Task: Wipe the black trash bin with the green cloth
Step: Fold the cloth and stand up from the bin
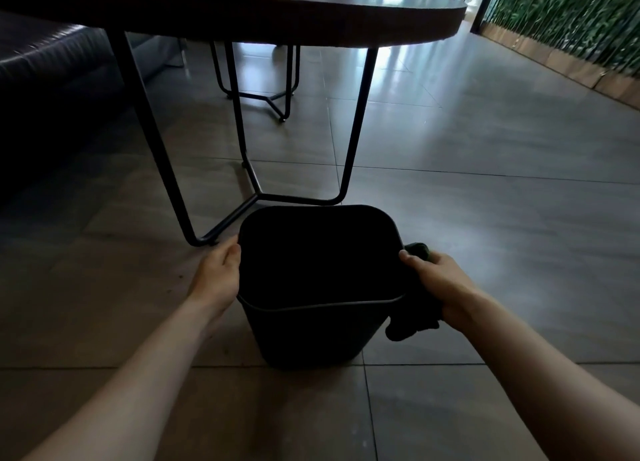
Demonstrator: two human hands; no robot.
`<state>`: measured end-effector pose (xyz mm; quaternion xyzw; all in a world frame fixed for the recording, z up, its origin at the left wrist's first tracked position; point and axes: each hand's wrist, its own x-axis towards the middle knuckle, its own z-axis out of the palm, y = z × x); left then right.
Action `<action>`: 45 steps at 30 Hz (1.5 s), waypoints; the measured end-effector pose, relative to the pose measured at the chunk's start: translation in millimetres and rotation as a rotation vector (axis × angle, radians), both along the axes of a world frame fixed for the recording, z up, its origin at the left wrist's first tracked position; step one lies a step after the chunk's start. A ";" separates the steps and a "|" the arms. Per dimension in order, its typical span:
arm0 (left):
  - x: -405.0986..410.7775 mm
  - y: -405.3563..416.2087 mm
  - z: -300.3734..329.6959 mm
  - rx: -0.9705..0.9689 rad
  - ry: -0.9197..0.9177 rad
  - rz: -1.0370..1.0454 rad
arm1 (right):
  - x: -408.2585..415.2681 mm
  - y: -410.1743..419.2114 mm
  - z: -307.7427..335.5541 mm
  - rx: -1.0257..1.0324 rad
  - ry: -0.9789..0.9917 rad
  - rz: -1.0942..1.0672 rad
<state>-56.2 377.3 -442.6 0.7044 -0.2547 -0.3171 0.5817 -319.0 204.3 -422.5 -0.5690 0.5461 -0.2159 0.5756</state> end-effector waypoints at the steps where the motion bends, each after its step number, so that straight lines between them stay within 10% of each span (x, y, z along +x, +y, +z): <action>1: 0.9 -2.4 -1.7 0.009 0.006 0.004 | -0.5 -0.1 -0.2 0.003 -0.002 0.004; 13: 0.4 -11.9 0.8 0.314 -0.379 0.230 | -41.9 4.0 32.5 0.111 0.107 -0.029; 18: -53.8 -0.2 58.9 -0.079 -0.461 0.250 | -74.2 3.3 86.3 0.204 -0.034 -0.037; 28: -213.6 -18.6 138.5 -0.147 0.996 -0.174 | -38.6 52.2 185.7 0.233 -0.599 0.090; 31: -218.4 -14.6 160.2 -0.327 1.142 -0.161 | -42.1 67.8 182.7 0.060 -0.494 0.208; 40: -196.8 8.3 189.5 -0.169 0.074 -0.253 | -83.1 50.3 175.9 -0.287 -0.319 0.712; 45: -183.6 6.8 197.3 0.017 -0.572 -0.360 | -76.8 44.9 170.2 -0.585 -0.221 0.644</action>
